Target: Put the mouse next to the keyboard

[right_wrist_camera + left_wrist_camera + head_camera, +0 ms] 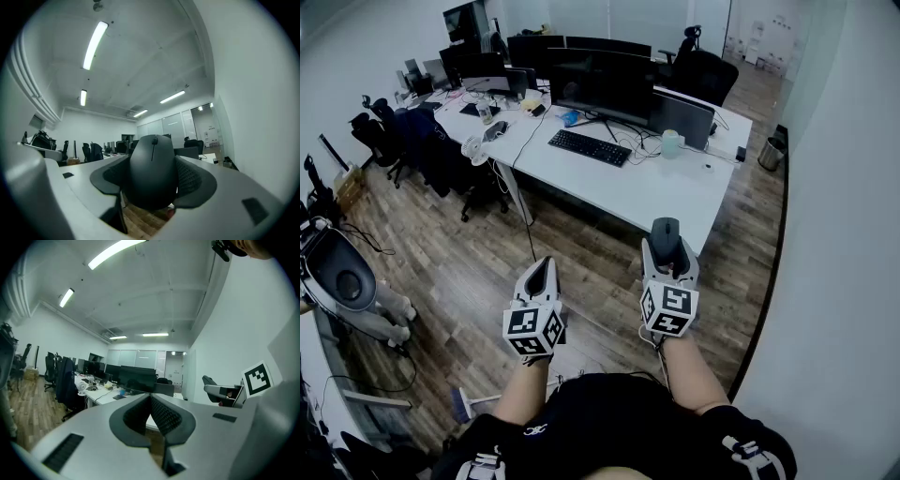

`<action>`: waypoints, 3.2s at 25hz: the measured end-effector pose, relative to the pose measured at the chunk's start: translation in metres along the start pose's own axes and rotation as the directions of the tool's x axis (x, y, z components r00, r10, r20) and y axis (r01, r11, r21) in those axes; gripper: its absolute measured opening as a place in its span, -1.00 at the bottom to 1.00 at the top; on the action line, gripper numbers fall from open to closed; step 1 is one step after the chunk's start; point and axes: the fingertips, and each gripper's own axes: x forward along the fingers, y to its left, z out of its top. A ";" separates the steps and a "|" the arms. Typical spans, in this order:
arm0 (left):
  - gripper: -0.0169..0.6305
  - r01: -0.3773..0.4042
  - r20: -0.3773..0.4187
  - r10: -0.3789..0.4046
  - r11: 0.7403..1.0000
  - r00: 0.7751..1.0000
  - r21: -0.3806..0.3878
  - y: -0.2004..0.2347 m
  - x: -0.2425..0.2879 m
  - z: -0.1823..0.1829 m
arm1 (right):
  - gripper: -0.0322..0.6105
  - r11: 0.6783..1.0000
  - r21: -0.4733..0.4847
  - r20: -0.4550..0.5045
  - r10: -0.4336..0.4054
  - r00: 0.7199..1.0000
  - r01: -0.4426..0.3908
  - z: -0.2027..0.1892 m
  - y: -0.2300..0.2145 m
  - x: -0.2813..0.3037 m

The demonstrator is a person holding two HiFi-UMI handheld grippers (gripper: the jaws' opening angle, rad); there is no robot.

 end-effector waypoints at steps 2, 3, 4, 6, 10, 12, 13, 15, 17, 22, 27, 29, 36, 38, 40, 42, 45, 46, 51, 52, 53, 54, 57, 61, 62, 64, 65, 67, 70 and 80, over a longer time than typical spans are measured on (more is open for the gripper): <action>-0.91 0.001 0.001 -0.001 1.000 1.000 0.002 0.001 0.000 0.001 | 0.07 1.000 -0.002 0.004 0.000 1.000 0.000 0.002 0.001 0.001; -0.91 0.001 0.002 -0.001 1.000 1.000 0.003 0.001 0.001 0.001 | 0.07 1.000 -0.001 0.005 -0.001 1.000 0.001 0.003 0.001 0.002; -0.91 0.000 0.002 0.000 1.000 1.000 0.003 0.001 0.001 0.001 | 0.07 1.000 0.000 0.004 -0.002 1.000 0.002 0.002 0.000 0.003; -0.91 -0.001 0.001 0.001 1.000 1.000 0.002 0.000 0.003 0.000 | 0.07 1.000 0.007 0.000 -0.006 1.000 0.006 0.001 -0.002 0.005; -0.91 -0.008 -0.001 0.008 1.000 1.000 -0.005 0.004 0.009 -0.001 | 0.09 1.000 0.016 -0.010 -0.002 1.000 0.002 -0.002 -0.001 0.015; -0.91 -0.011 0.000 0.011 1.000 1.000 -0.010 0.011 0.014 -0.001 | 0.09 1.000 0.006 -0.016 0.002 1.000 -0.002 -0.004 0.004 0.023; -0.91 -0.013 -0.001 0.013 1.000 1.000 -0.012 0.014 0.016 -0.002 | 0.09 1.000 0.003 -0.017 0.007 1.000 -0.007 -0.005 0.006 0.026; -0.91 -0.015 -0.003 0.015 1.000 1.000 -0.018 0.020 0.022 -0.003 | 0.09 1.000 -0.001 -0.016 0.016 1.000 -0.016 -0.006 0.011 0.034; -0.91 -0.014 -0.003 0.014 1.000 1.000 -0.028 0.025 0.030 -0.004 | 0.09 1.000 -0.007 -0.014 0.023 1.000 -0.023 -0.006 0.015 0.043; -0.91 -0.006 0.010 0.007 0.999 1.000 -0.039 0.043 0.048 0.000 | 0.09 0.999 -0.013 -0.009 0.031 0.999 -0.031 -0.005 0.027 0.067; -0.91 0.009 0.016 -0.008 0.999 1.000 -0.034 0.067 0.064 0.000 | 0.09 1.000 -0.014 0.001 0.020 1.000 -0.020 -0.009 0.043 0.088; -0.91 0.018 0.016 -0.017 0.999 1.000 -0.029 0.073 0.071 0.001 | 0.09 1.000 -0.009 0.001 0.015 1.000 -0.015 -0.012 0.047 0.095; -0.91 0.057 0.009 -0.056 0.998 0.998 -0.034 0.086 0.092 0.001 | 0.09 1.000 -0.004 0.004 -0.003 1.000 0.003 -0.016 0.054 0.114; -0.91 0.063 0.004 -0.063 0.997 0.998 -0.036 0.090 0.100 -0.002 | 0.09 1.000 -0.001 0.003 -0.007 1.000 0.007 -0.020 0.054 0.124; -0.91 0.064 0.003 -0.064 0.997 0.998 -0.034 0.096 0.110 -0.004 | 0.09 1.000 0.003 0.001 -0.009 1.000 0.009 -0.024 0.054 0.136; -0.91 0.058 0.005 -0.058 0.998 0.998 -0.032 0.104 0.123 -0.004 | 0.09 1.000 0.008 -0.002 -0.009 1.000 0.009 -0.028 0.054 0.153; -0.91 0.048 0.000 -0.048 0.998 0.999 -0.027 0.118 0.145 -0.002 | 0.09 1.000 0.013 -0.006 0.000 1.000 0.000 -0.032 0.057 0.180; -0.91 0.047 -0.001 -0.047 0.999 0.999 -0.024 0.122 0.153 -0.002 | 0.09 1.000 0.014 -0.004 0.002 1.000 -0.002 -0.032 0.057 0.189; -0.91 0.041 -0.007 -0.041 0.999 0.999 -0.012 0.139 0.201 -0.002 | 0.09 1.000 0.017 -0.002 0.007 1.000 -0.007 -0.037 0.051 0.243; -0.91 0.042 -0.012 -0.042 0.999 0.999 -0.010 0.142 0.213 -0.002 | 0.09 1.000 0.019 -0.007 0.006 1.000 -0.006 -0.039 0.048 0.257; -0.91 0.042 -0.017 -0.042 0.999 0.999 -0.010 0.145 0.226 -0.002 | 0.09 1.000 0.021 -0.013 0.005 1.000 -0.004 -0.040 0.045 0.271; -0.91 0.043 -0.021 -0.043 0.999 0.999 -0.011 0.148 0.240 0.000 | 0.09 1.000 0.023 -0.018 0.003 1.000 -0.003 -0.041 0.042 0.285; -0.91 0.046 -0.023 -0.046 0.999 0.999 -0.002 0.155 0.282 0.010 | 0.09 1.000 0.027 -0.025 0.003 1.000 -0.002 -0.036 0.034 0.330; -0.91 0.046 -0.036 -0.046 0.999 0.998 -0.003 0.162 0.345 0.019 | 0.09 1.000 0.029 -0.045 0.004 0.999 -0.003 -0.036 0.019 0.390; -0.91 0.049 -0.041 -0.049 0.999 0.998 -0.003 0.162 0.362 0.020 | 0.09 1.000 0.030 -0.051 0.002 0.999 0.000 -0.037 0.012 0.404; -0.91 0.056 -0.050 -0.056 0.998 0.997 0.003 0.158 0.396 0.023 | 0.09 0.999 0.035 -0.061 -0.006 0.998 0.009 -0.038 -0.004 0.431; -0.91 0.060 -0.055 -0.060 0.998 0.997 0.006 0.156 0.413 0.025 | 0.09 0.999 0.040 -0.066 -0.012 0.998 0.014 -0.038 -0.014 0.445; -0.91 0.070 -0.066 -0.069 0.998 0.995 0.010 0.150 0.447 0.027 | 0.09 0.998 0.051 -0.076 -0.024 0.997 0.027 -0.040 -0.033 0.471; -0.91 0.083 -0.088 -0.081 0.996 0.993 0.018 0.143 0.498 0.026 | 0.09 0.997 0.065 -0.088 -0.042 0.995 0.048 -0.045 -0.061 0.509; -0.91 0.146 -0.135 -0.142 0.989 0.981 0.015 0.119 0.633 0.020 | 0.09 0.990 0.084 -0.159 -0.100 0.982 0.115 -0.069 -0.136 0.602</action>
